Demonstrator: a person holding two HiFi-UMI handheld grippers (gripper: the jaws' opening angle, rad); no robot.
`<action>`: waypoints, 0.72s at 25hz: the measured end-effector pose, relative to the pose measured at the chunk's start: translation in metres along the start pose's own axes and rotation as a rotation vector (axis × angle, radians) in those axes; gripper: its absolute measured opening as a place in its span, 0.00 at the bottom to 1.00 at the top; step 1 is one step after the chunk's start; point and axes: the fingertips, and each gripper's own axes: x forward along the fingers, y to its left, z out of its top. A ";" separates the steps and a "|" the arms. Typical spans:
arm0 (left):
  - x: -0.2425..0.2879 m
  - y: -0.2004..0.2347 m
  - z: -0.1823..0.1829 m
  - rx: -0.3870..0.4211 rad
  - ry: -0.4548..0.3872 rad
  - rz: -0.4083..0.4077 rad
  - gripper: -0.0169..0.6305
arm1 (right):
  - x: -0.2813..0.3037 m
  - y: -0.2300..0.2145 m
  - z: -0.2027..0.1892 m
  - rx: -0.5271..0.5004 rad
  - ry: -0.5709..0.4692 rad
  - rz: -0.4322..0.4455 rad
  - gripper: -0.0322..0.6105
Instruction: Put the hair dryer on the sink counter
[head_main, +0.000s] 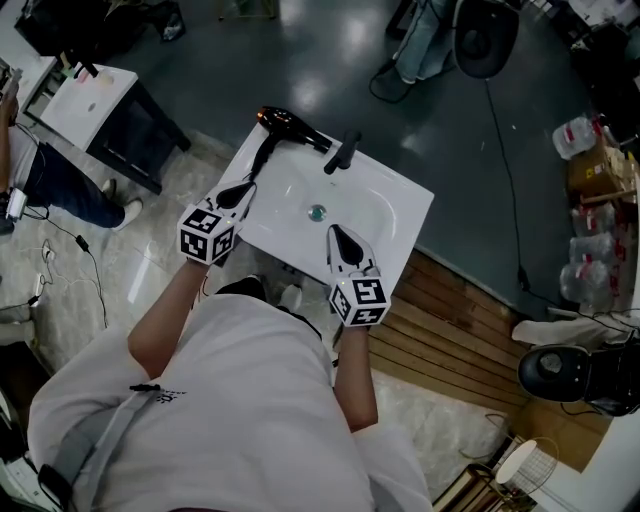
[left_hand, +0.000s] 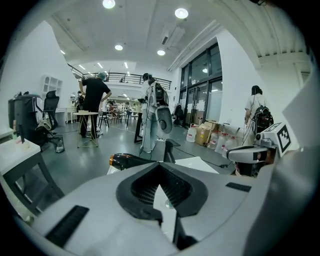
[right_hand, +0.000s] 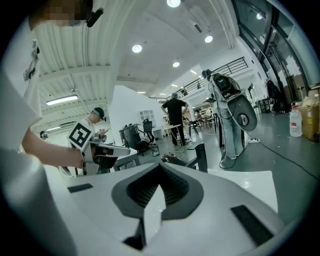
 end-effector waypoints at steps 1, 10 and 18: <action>-0.001 -0.001 0.002 0.001 -0.004 -0.002 0.03 | -0.001 0.000 0.001 0.000 -0.001 -0.002 0.06; -0.013 0.000 0.007 0.024 -0.023 -0.034 0.03 | 0.001 0.017 0.009 -0.016 -0.014 0.001 0.06; -0.036 0.005 0.010 0.033 -0.042 -0.083 0.03 | 0.000 0.040 0.027 -0.040 -0.050 -0.026 0.06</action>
